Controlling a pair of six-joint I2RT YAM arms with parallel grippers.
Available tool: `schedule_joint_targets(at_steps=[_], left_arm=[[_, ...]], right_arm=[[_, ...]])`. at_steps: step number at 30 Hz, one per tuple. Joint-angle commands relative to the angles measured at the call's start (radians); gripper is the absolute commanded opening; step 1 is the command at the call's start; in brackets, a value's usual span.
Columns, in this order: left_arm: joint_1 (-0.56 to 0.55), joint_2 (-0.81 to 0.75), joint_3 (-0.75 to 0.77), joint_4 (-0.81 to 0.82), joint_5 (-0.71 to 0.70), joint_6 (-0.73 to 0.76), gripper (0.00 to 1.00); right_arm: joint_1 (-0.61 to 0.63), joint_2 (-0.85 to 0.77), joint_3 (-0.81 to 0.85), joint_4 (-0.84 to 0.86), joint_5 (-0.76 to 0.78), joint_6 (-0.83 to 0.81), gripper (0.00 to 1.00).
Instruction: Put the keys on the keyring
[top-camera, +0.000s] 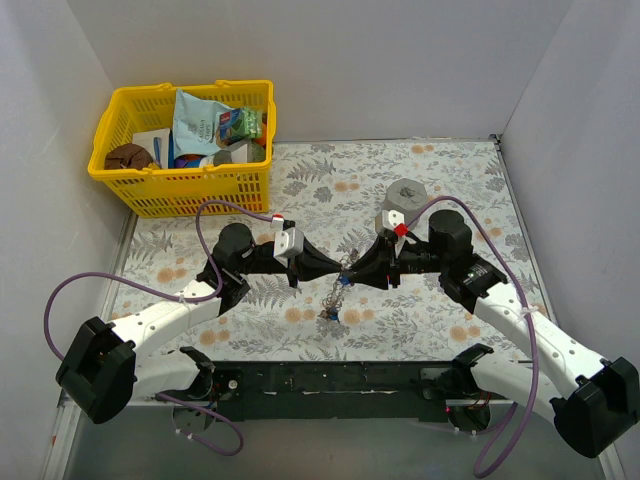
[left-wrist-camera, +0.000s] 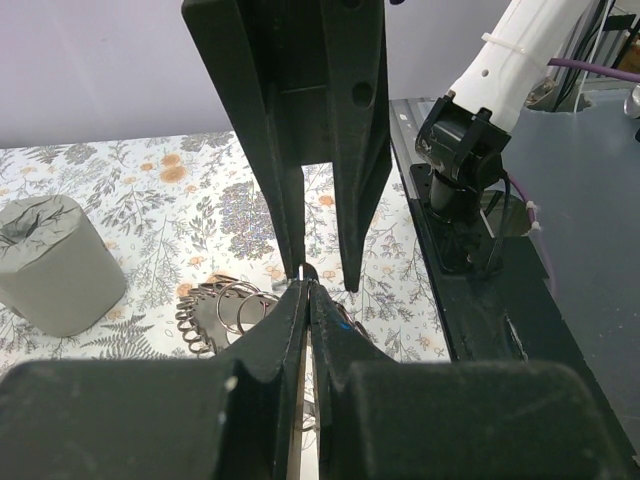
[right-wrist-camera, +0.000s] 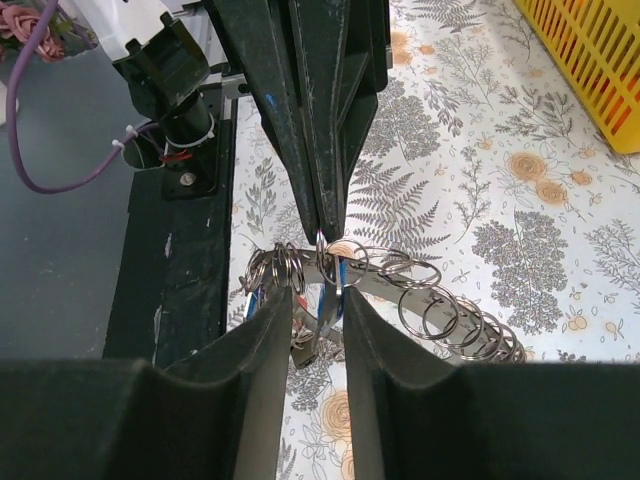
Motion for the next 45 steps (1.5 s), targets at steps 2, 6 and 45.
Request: schedule_joint_targets(at_steps=[2, 6, 45], left_arm=[[0.004, -0.040, 0.013, 0.047, -0.001, -0.004, 0.00], [0.004, -0.037, 0.016, 0.047, 0.001, -0.004, 0.00], [0.005, -0.063, 0.010, 0.056, -0.054, -0.016, 0.00]], right_arm=[[-0.004, 0.013, -0.019, 0.079, -0.054, 0.036, 0.25], [-0.004, 0.021, -0.022, 0.087, -0.049, 0.053, 0.14], [-0.003, 0.038, -0.097, 0.039, -0.008, 0.047, 0.01]])
